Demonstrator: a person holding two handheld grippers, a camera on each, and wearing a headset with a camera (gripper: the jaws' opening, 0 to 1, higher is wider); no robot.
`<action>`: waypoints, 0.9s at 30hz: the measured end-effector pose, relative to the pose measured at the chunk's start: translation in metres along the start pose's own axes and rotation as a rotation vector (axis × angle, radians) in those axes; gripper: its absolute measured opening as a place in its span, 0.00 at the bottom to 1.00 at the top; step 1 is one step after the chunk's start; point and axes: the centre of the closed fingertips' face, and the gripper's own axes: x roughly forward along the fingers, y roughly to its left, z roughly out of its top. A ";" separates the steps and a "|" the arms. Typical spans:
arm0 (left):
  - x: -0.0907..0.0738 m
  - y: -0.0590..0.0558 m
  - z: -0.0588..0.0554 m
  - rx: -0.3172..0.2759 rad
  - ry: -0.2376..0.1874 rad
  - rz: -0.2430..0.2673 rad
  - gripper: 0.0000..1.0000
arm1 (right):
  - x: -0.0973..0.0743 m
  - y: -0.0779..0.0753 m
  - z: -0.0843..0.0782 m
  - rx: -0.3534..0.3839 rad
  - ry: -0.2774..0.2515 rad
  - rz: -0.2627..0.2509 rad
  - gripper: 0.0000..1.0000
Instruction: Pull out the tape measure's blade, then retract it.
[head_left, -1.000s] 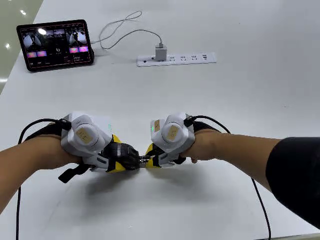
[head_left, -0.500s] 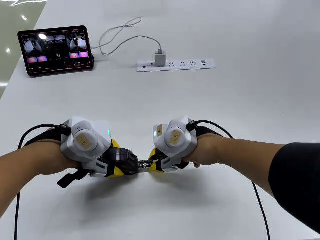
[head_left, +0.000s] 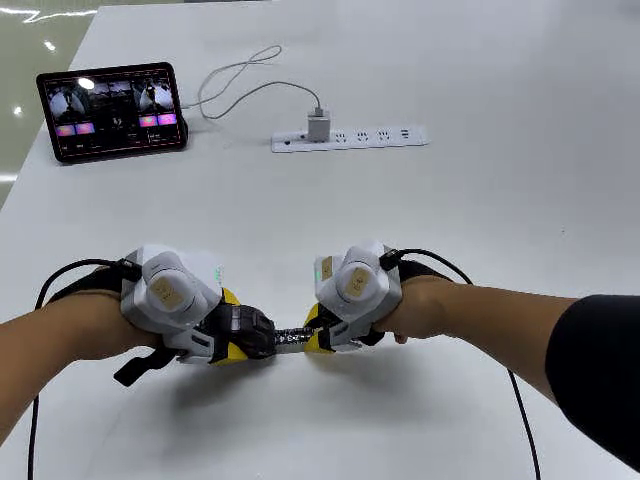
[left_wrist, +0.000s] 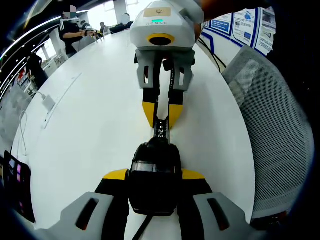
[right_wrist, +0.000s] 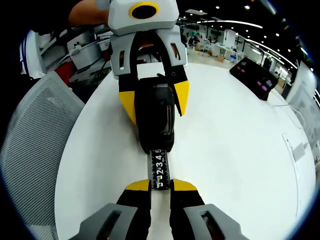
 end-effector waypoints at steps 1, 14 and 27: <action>0.000 0.000 0.000 0.000 0.000 0.000 0.32 | 0.000 0.000 0.000 0.002 -0.001 0.000 0.10; 0.001 0.000 0.000 0.000 0.002 0.004 0.32 | -0.005 -0.002 -0.006 0.004 0.001 -0.002 0.10; 0.000 0.000 0.000 0.001 0.007 0.005 0.32 | -0.010 -0.001 -0.012 -0.004 0.012 -0.005 0.09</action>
